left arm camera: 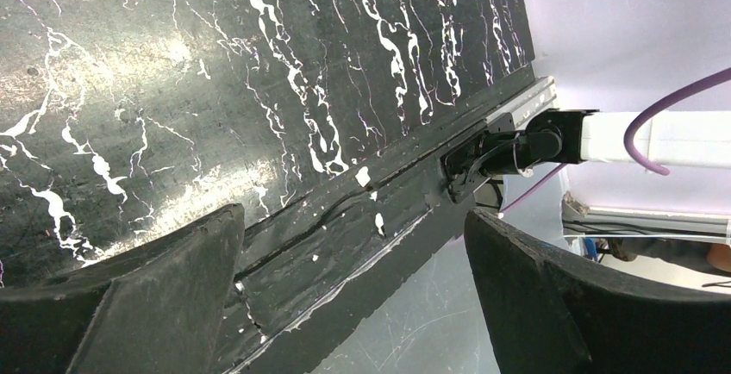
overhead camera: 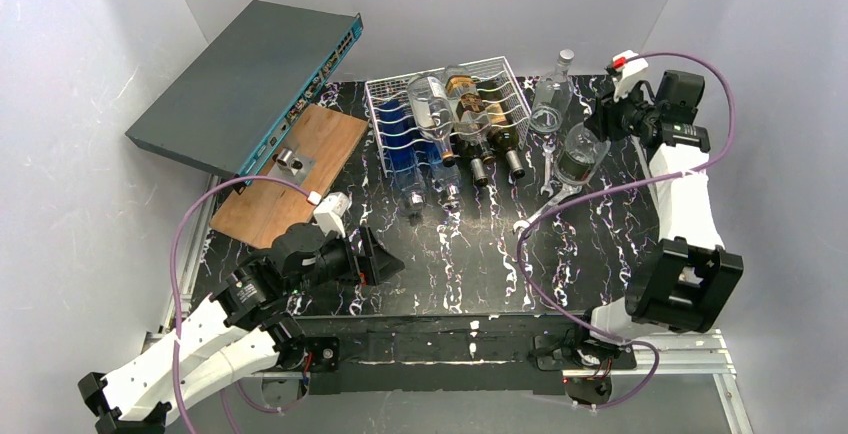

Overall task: Take the wine bottle off the wine rack
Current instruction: Place the wine bottle at the center of the board.

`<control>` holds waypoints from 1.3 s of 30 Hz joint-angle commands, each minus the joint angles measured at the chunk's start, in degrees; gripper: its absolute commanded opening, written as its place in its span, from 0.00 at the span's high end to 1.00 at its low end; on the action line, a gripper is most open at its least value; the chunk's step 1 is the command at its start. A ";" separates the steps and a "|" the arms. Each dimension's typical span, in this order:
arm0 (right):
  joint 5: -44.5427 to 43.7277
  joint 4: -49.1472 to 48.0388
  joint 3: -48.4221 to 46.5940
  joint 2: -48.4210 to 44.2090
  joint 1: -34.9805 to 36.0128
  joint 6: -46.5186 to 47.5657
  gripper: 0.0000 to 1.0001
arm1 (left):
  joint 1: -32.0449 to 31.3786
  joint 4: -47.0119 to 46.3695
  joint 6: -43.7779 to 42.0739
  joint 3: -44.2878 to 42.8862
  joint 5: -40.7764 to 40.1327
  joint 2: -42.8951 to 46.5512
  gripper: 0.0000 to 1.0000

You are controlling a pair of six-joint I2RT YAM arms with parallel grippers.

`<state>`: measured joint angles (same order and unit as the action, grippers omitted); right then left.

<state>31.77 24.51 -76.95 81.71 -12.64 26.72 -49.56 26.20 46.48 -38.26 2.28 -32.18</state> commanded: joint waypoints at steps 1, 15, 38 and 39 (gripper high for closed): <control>-2.06 -16.98 -7.50 1.54 -0.19 -6.61 0.99 | 0.34 0.26 -0.73 0.71 -0.87 -0.02 0.02; -10.21 -29.83 -12.46 12.11 -0.10 -14.83 0.99 | 0.32 -0.02 -1.38 0.64 -1.36 -2.11 0.02; -24.05 -42.62 -11.76 19.11 2.46 -19.73 0.99 | 0.34 -0.88 -2.13 -0.06 -1.41 -5.28 0.02; -24.45 -43.26 -11.62 19.32 2.57 -20.29 0.99 | 0.31 -1.00 -2.14 -0.14 -1.33 -5.46 0.02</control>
<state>8.84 -1.87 -84.64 102.59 -10.79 9.15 -49.56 25.74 45.36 -37.87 1.87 -37.08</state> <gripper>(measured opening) 0.465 0.983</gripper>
